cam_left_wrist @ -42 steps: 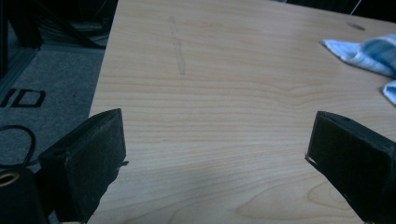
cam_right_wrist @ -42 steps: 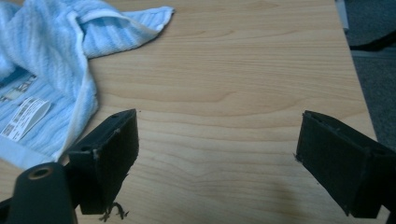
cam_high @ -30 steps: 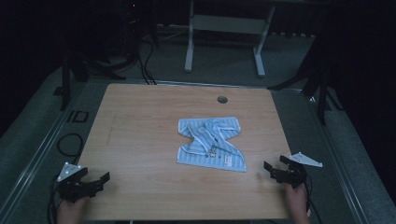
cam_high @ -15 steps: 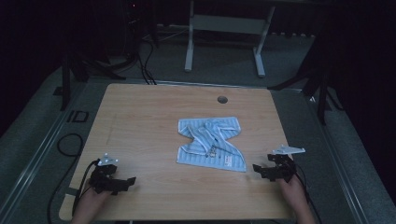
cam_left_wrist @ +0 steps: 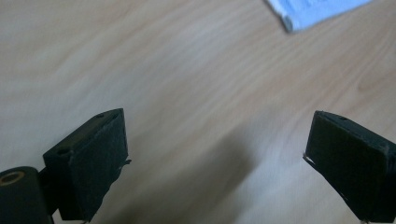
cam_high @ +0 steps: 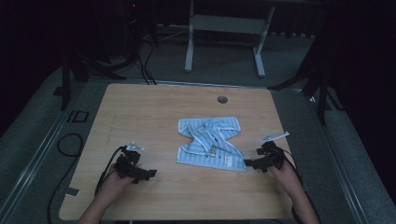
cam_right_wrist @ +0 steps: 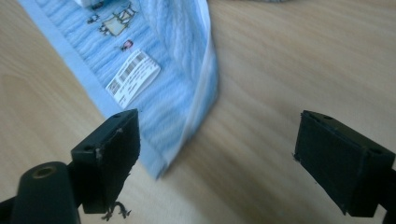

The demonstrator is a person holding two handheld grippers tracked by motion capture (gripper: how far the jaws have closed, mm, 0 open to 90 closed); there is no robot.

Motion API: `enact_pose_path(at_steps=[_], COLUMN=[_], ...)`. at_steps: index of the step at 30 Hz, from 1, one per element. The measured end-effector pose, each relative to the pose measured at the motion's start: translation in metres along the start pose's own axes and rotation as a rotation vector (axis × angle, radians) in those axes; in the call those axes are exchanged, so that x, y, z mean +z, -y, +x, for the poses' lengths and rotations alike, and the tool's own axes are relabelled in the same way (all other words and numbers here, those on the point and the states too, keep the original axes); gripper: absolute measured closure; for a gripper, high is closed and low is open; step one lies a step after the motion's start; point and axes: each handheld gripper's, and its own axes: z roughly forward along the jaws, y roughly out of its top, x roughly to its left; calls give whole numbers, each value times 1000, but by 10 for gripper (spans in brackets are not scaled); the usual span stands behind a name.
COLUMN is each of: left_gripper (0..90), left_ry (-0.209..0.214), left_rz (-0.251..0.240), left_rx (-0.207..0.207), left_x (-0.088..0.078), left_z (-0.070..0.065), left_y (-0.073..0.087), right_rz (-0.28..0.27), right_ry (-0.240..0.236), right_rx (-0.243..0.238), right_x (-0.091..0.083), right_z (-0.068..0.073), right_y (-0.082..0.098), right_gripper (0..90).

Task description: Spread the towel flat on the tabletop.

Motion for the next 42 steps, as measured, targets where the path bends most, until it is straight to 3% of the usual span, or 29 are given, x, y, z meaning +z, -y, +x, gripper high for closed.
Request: enact_pose_path(at_steps=[4,7,11,14,16,20,22,26,28,30,35,38,42], left_gripper=[58,75,75,124,125,142,167,223,311,319,340,345,346], left_ry=[-4,-16,-25,1,11,57,48,39,49,42,35,25,-9], left_rz=[26,62,109,106,111,101,99,103,92,102,118,118,109], left_rx=[38,78,106,121,147,194,221,290,311,337,359,350,353], left_x=[12,22,32,36,39,48,53,62,65,72,91,105,117], left_z=[-10,-19,-26,-33,-40,-55,-64,-82,-90,-97,-107,-109,-113], left_y=[-20,-31,-46,-59,-67,-84,-93,-110,-117,-124,-135,-138,-143], right_rz=[22,34,24,48,55,62,57,64,73,85,124,130,139], right_ry=[-22,-2,-49,-4,27,53,61,59,50,47,14,11,8], right_rx=[-18,-49,-87,-156,-171,-203,-211,-215,-222,-231,-196,-191,-194], right_x=[9,15,22,24,24,24,26,34,41,49,69,79,91], right_z=[1,3,7,12,12,15,15,16,17,17,14,16,18], right_y=[-16,-25,-36,-43,-50,-66,-76,-92,-99,-105,-117,-122,-128], right_gripper=[141,140,147,351,520,657,697,721,721,707,660,615,640])
